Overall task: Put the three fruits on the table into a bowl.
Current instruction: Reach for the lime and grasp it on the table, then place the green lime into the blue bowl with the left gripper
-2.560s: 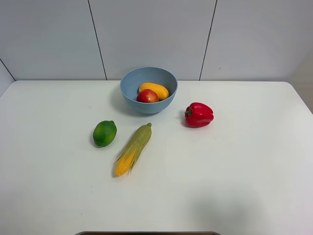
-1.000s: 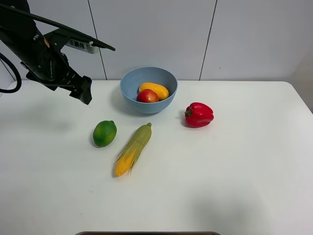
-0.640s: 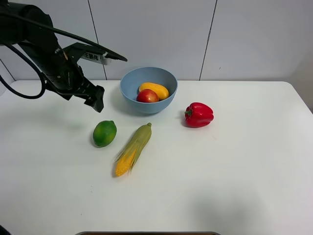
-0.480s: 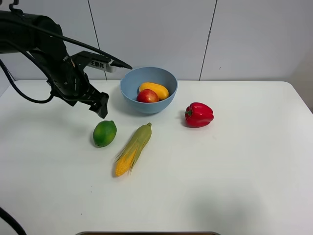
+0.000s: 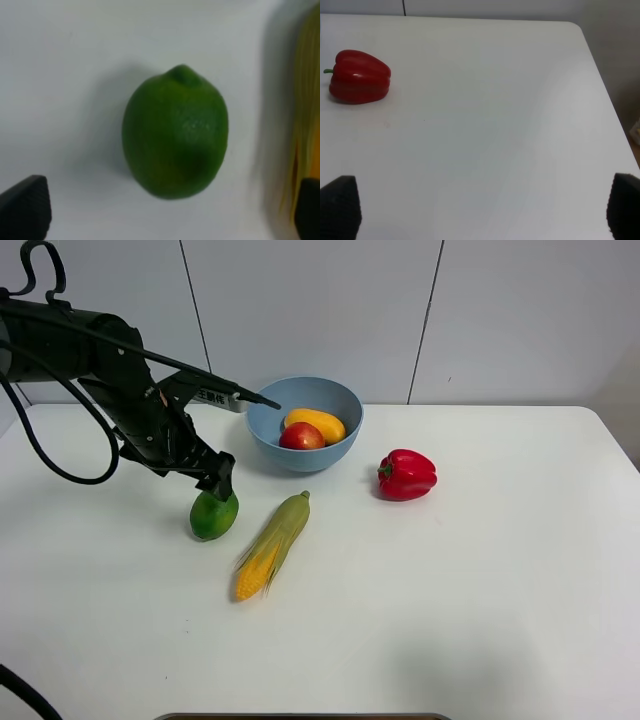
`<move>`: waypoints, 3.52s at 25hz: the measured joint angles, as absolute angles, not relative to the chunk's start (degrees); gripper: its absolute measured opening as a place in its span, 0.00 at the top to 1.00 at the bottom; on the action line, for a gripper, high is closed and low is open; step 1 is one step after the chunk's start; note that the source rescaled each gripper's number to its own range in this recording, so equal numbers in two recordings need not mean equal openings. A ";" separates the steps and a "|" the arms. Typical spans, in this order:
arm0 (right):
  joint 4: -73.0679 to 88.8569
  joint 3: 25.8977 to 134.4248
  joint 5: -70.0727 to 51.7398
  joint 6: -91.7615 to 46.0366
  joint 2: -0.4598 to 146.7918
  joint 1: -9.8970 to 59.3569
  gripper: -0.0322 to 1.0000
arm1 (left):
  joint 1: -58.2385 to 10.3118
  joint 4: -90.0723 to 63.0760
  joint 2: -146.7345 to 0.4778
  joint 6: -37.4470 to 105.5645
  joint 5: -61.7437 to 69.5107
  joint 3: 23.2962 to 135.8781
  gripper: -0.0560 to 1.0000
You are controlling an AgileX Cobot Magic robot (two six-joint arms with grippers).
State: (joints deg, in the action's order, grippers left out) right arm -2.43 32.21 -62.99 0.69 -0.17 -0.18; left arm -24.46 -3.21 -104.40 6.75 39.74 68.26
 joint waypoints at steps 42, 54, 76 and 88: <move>-2.43 32.21 -62.99 0.74 -0.17 -0.18 0.02 | -24.50 -2.27 -119.70 7.13 28.52 67.63 0.00; -2.43 32.21 -62.99 0.74 -0.17 -0.18 0.02 | -24.50 -1.79 -120.28 7.75 28.39 67.75 0.00; -2.43 32.21 -62.99 0.74 -0.17 -0.18 0.02 | -24.50 -1.36 -120.44 7.78 28.13 67.82 0.94; -2.43 32.21 -62.99 0.74 -0.17 -0.18 0.02 | -24.50 -1.36 -120.44 7.78 28.13 67.82 0.94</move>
State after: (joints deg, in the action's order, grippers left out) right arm -2.43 32.21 -62.99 0.74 -0.17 -0.18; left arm -24.50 -1.36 -120.44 7.78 28.13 67.82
